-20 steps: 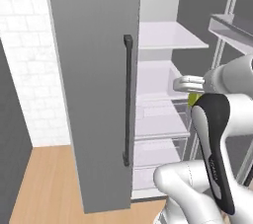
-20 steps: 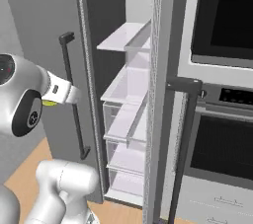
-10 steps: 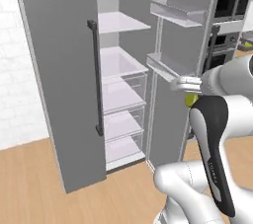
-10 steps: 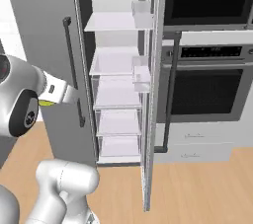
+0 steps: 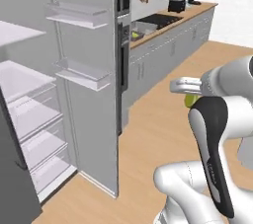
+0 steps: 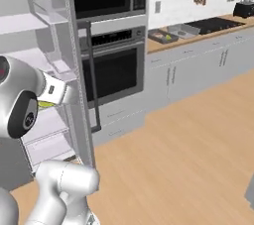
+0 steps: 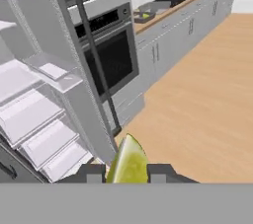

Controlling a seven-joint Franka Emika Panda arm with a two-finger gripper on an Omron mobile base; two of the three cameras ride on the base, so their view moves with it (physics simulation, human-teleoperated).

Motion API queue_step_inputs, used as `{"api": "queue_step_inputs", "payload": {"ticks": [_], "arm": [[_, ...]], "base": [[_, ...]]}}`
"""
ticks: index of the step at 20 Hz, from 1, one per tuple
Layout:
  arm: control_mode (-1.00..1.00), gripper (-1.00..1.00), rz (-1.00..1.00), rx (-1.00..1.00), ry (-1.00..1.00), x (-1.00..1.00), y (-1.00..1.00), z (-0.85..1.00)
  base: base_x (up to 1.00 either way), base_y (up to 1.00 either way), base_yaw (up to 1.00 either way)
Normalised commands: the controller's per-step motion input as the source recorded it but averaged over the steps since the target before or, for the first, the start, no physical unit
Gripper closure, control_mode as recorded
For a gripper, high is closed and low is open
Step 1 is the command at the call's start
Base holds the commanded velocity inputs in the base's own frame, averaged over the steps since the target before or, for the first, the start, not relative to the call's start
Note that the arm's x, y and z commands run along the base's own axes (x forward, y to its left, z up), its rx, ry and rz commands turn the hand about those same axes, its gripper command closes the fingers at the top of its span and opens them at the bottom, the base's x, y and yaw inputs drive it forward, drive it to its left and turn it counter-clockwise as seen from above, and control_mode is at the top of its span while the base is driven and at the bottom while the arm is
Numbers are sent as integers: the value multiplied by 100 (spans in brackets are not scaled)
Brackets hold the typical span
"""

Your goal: Place one lemon wedge and one steak in each tupperware on the nearby counter, to pack two identical lunches.

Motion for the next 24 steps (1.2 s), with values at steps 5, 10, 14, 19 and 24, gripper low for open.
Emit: {"api": "queue_step_inputs", "payload": {"ticks": [5,10,14,19,24], "arm": [[100,100,0,0,0,0,0,0],[100,100,0,0,0,0,0,0],[100,100,0,0,0,0,0,0],[100,100,0,0,0,0,0,0],[100,100,0,0,0,0,0,0]], "base": [[59,-68,-52],[100,-58,-15],[100,-22,0],[100,-19,3],[100,-5,5]]}}
